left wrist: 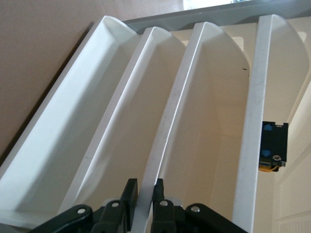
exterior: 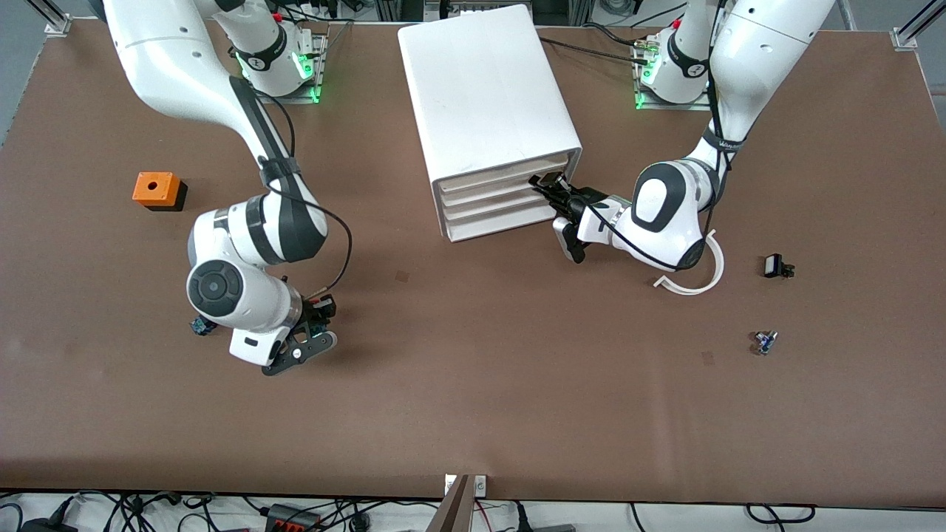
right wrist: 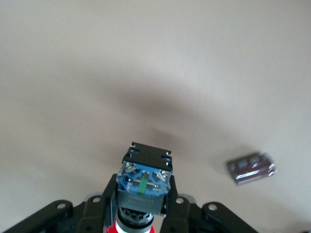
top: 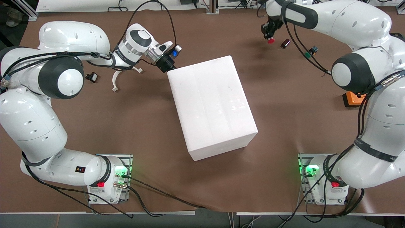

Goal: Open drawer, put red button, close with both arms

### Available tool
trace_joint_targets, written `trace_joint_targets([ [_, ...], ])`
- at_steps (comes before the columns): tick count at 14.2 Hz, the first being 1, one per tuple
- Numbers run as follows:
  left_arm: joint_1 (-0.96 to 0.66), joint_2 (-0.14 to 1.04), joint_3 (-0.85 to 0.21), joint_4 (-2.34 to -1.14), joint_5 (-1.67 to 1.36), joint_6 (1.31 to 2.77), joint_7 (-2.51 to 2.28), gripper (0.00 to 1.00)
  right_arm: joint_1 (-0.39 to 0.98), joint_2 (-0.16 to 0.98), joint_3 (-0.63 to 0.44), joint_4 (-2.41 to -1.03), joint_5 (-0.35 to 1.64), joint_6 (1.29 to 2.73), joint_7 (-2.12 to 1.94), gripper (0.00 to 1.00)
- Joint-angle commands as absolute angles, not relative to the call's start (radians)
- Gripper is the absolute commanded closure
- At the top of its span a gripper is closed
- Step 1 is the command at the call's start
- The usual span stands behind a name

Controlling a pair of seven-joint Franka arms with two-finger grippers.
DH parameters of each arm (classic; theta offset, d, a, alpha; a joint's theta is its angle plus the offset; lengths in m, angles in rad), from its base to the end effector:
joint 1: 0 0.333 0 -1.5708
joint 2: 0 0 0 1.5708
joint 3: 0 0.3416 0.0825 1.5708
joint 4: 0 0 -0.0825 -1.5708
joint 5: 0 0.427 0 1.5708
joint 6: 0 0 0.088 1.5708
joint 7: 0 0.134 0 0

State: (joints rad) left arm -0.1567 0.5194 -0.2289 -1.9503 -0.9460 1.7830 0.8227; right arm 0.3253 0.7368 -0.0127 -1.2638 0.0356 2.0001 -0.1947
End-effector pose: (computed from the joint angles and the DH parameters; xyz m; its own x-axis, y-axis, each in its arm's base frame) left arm 0.5181 -0.3077 0.1933 0.7747 -0.6302 -0.0518 -0.2366 -0.3648 0.9005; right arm 0.7606 0.2514 0.2936 0.8796 0.4757 0.0040 0.4756 -0.8793 -0.0235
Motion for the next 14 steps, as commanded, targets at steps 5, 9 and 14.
trace_joint_targets([
  [5,-0.095,0.666,-0.212,-1.712,-0.948,1.795,0.811,0.94,0.382,0.747,-0.011,-1.155,0.052,1.990,-0.176,1.00],
  [9,-0.095,0.733,-0.175,-1.595,-0.946,1.799,0.816,0.57,0.403,0.747,0.026,-1.138,0.052,2.048,-0.149,1.00],
  [14,-0.081,0.701,-0.160,-1.592,-0.918,1.717,0.723,0.00,0.526,0.749,0.038,-1.105,0.051,2.092,-0.052,1.00],
])
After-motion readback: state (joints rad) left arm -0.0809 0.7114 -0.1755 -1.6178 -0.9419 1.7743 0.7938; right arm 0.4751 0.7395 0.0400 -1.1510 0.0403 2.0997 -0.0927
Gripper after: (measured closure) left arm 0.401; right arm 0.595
